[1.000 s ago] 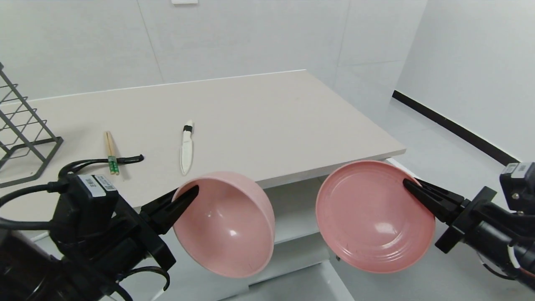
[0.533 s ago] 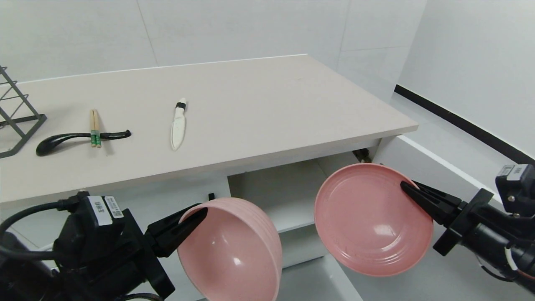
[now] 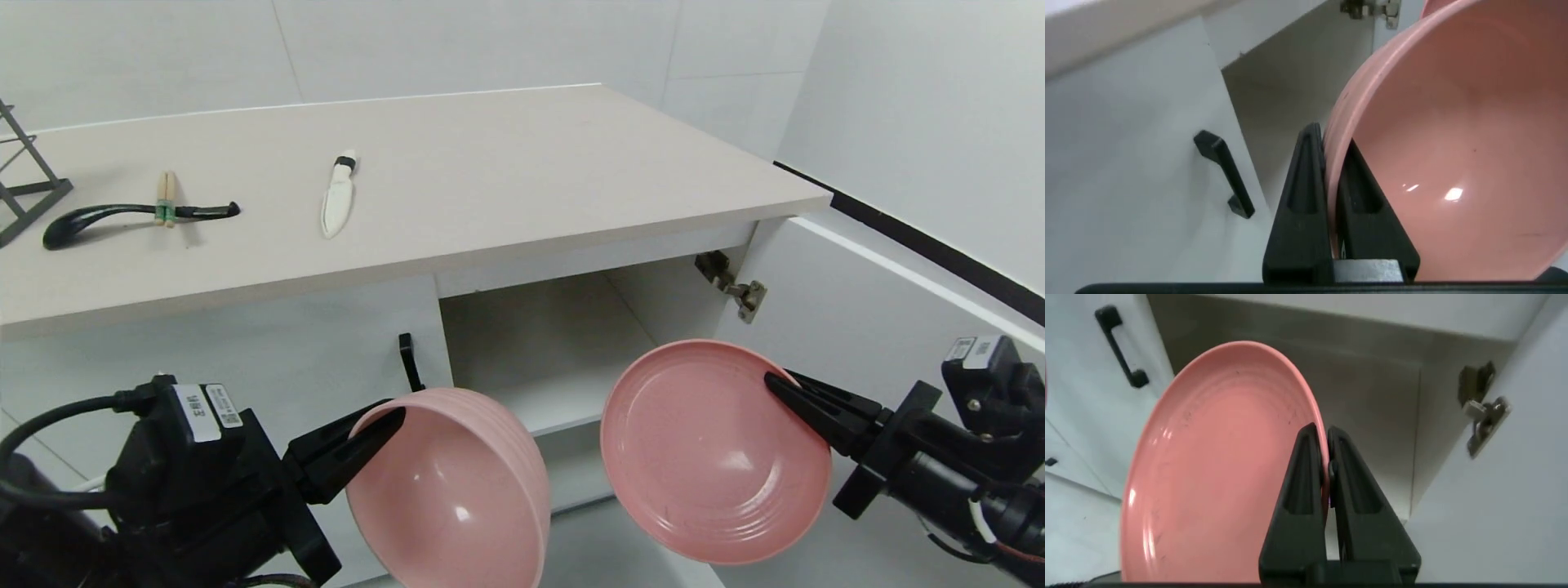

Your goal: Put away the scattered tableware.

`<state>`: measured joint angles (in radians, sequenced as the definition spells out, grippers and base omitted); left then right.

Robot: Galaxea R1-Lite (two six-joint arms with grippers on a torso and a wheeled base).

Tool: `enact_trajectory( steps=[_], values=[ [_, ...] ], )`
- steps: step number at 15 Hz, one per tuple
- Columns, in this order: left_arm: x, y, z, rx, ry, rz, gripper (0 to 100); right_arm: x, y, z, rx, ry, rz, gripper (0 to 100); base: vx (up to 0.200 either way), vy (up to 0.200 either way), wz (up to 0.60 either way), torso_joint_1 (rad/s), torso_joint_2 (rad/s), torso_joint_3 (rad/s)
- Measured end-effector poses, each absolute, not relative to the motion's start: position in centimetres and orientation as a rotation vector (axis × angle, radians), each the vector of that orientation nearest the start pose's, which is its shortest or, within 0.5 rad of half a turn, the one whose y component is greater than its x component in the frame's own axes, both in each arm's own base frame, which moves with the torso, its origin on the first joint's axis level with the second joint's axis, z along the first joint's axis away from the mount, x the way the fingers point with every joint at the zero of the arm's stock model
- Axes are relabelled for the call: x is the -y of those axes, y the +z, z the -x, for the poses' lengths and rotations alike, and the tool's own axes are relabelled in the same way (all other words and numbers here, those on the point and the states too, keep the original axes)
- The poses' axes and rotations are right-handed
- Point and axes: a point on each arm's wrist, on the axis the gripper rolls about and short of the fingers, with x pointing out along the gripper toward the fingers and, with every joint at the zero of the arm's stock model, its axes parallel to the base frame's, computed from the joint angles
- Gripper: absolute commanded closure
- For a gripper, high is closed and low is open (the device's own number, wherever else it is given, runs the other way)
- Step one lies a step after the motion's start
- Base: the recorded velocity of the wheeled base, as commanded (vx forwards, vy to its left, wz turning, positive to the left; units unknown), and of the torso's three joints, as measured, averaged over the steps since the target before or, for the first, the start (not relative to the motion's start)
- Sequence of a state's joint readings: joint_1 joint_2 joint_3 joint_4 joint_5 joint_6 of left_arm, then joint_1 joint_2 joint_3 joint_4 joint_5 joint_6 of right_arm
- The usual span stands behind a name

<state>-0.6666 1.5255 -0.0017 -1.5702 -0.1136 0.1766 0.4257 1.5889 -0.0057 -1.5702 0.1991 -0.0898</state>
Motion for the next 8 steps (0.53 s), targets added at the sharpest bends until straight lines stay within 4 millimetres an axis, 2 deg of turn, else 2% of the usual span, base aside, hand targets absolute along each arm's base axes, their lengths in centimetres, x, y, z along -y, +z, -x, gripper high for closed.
enact_trajectory(
  steps=[5, 7, 8],
  values=[
    [10.79, 13.24, -13.52, 0.108, -0.766, -0.157, 100, -7.93, 12.15, -16.37, 0.006, 0.624, 0.090, 100, 0.000, 0.000, 0.00, -0.045, 0.22, 0.069],
    [10.75, 13.25, -13.55, 0.113, -0.763, -0.169, 100, -7.99, 11.98, -16.47, -0.003, 0.626, 0.090, 100, 0.000, 0.200, 0.00, -0.005, 0.05, 0.041],
    [10.72, 13.26, -13.57, 0.119, -0.760, -0.183, 100, -8.03, 11.86, -16.54, -0.010, 0.627, 0.092, 100, -0.200, 0.200, 0.00, 0.002, 0.02, 0.041]
  ],
)
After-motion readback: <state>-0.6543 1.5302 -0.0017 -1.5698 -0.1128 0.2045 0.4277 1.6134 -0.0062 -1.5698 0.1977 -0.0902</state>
